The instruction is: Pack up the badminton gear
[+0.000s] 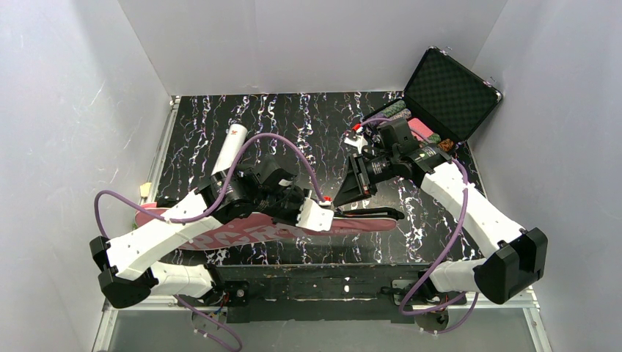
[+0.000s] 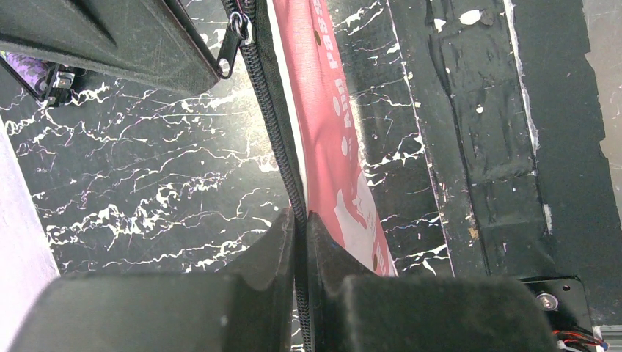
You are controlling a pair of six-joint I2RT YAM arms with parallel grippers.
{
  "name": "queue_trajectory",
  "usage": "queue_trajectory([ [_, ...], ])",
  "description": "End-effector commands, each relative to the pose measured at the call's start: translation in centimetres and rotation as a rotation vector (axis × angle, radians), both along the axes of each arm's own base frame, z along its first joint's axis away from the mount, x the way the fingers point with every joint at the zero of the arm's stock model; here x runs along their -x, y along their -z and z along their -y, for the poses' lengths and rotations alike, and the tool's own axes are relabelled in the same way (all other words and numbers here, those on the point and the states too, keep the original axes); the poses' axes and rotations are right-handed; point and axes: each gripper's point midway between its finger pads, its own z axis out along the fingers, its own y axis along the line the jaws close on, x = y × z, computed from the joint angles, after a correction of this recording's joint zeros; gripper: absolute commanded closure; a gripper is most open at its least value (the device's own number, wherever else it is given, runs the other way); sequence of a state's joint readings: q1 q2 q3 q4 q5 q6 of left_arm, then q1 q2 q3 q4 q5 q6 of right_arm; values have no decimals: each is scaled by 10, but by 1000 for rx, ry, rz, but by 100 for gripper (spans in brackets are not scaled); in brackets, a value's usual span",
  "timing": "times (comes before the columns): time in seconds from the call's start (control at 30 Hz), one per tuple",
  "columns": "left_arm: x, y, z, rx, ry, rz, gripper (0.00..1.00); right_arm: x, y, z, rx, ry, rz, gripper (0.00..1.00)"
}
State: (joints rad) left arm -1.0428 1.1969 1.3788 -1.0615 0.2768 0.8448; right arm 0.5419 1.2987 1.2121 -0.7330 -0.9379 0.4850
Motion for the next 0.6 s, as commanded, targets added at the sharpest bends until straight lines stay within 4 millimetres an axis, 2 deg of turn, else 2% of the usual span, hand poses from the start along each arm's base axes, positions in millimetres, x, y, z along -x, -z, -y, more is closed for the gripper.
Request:
queue_trajectory([
  [0.0, -6, -20, 3, 67, -5, 58, 100, 1, -9, -1, -25, -20, 36, 77],
  [0.07, -7, -18, 2, 61, -7, 60, 100, 2, -9, 0, -25, -19, 39, 81],
  [0.27, -7, -16, 2, 53, -8, 62, 100, 4, -13, 0, -38, -27, 50, 83],
  [0.3, -8, -15, 2, 52, -10, 62, 100, 4, -15, 0, -42, -27, 53, 86],
  [0.37, -8, -14, 1, 48, -12, 64, 100, 4, -18, 0, -50, -28, 57, 98],
  [0.57, -11, -9, -1, 34, -16, 76, 100, 4, -30, -1, -74, -22, 74, 99],
])
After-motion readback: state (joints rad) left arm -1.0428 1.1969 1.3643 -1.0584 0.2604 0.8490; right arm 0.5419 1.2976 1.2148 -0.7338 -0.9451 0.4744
